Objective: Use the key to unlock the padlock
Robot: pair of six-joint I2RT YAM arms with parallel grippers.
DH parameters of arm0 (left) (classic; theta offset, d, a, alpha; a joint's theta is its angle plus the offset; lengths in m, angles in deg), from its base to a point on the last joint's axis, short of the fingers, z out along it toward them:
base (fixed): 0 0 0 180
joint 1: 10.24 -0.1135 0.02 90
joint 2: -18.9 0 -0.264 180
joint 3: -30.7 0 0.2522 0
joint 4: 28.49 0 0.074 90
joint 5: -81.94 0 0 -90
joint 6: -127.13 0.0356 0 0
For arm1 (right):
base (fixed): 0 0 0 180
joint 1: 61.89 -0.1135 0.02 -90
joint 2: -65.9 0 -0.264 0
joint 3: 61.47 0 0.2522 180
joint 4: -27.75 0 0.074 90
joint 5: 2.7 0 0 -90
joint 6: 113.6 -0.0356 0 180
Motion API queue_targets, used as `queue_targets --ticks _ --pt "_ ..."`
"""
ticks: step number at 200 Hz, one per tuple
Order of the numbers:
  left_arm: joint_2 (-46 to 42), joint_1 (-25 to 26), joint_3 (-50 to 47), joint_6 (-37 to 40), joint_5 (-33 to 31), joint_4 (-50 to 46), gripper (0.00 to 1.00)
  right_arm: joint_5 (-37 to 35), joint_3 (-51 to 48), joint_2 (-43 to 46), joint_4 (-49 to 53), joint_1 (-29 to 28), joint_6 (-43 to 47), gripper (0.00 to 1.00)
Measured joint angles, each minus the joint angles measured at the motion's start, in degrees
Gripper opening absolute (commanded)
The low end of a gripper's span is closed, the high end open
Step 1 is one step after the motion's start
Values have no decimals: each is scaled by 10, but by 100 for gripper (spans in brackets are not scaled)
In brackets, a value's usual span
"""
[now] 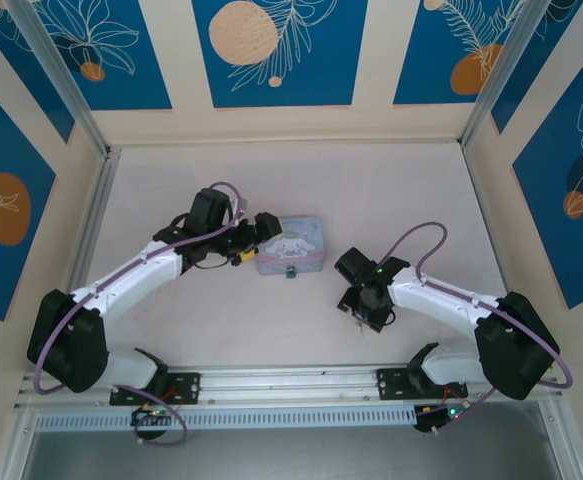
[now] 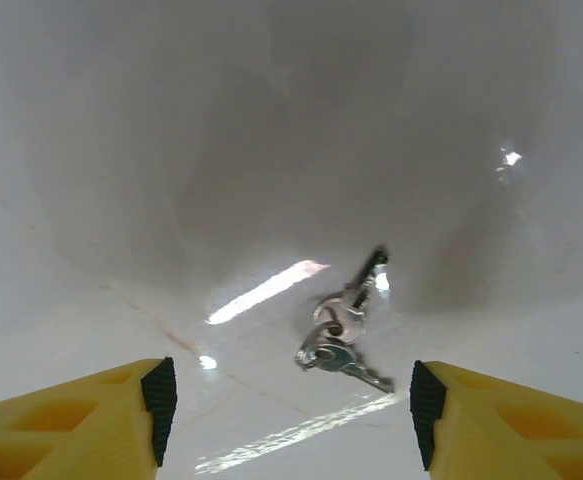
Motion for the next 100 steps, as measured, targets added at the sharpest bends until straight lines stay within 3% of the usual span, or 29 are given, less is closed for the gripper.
queue_targets --ticks 100 --pt "-10 16 0 0 -41 -33 100 -25 -1 -66 -28 -22 16 42"
